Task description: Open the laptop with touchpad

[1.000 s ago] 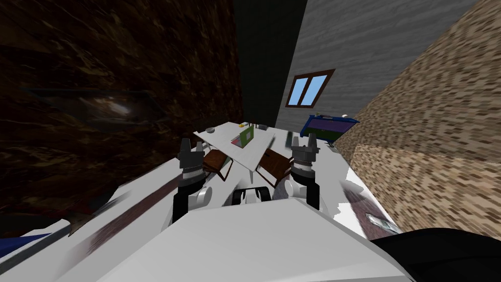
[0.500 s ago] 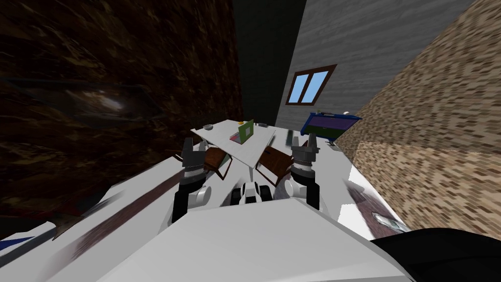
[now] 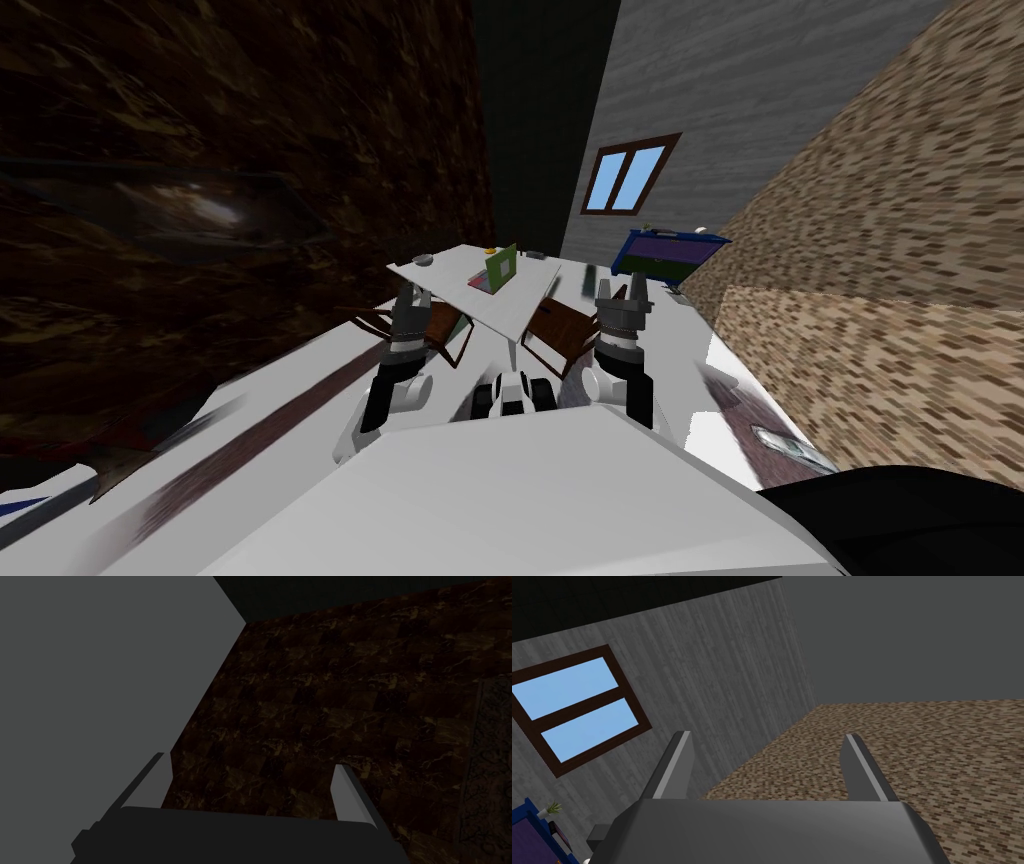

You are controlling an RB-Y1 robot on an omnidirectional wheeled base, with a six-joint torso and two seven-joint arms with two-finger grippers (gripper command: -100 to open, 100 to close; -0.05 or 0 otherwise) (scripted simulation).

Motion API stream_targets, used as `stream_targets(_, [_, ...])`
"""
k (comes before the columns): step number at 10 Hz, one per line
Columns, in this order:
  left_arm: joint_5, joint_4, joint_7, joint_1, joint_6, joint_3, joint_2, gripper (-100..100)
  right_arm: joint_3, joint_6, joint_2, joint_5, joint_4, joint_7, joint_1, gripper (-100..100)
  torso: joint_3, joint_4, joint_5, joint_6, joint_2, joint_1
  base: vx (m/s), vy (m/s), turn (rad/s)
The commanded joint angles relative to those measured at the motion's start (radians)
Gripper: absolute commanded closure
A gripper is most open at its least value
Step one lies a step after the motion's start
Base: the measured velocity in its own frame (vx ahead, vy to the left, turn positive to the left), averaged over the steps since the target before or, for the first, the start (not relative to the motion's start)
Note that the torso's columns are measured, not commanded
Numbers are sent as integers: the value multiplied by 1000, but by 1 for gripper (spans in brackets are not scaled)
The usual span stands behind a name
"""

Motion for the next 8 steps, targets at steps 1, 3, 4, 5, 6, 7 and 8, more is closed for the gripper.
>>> stream_targets(1, [26, 82, 14, -62, 18, 6, 61, -100, 0, 0, 0, 0, 0, 0, 0, 0, 0, 0, 0, 0, 0, 0, -21, 12, -45])
stream_targets(3, [36, 119, 19, -87, 26, 8, 82, -100, 0, 0, 0, 0, 0, 0, 0, 0, 0, 0, 0, 0, 0, 0, -13, 9, -19])
stream_targets(4, [47, 154, 23, -114, 34, 9, 104, -100, 0, 0, 0, 0, 0, 0, 0, 0, 0, 0, 0, 0, -1, 0, -19, 13, -57])
stream_targets(5, [58, 183, 28, -141, 42, 11, 126, -100, 0, 0, 0, 0, 0, 0, 0, 0, 0, 0, 0, 0, 0, 0, -26, 16, -60])
stream_targets(6, [58, 189, 28, -141, 42, 11, 126, -100, 0, 0, 0, 0, 0, 0, 0, 0, 0, 0, 0, 0, 0, 0, -18, 11, -19])
stream_targets(7, [69, 224, 33, -168, 50, 12, 148, -100, 0, 0, 0, 0, 0, 0, 0, 0, 0, 0, 0, 0, 0, 0, -11, 6, -38])
stream_targets(8, [81, 248, 38, -195, 58, 13, 171, -100, 0, 0, 0, 0, 0, 0, 0, 0, 0, 0, 0, 0, 0, -1, -18, 7, -51])
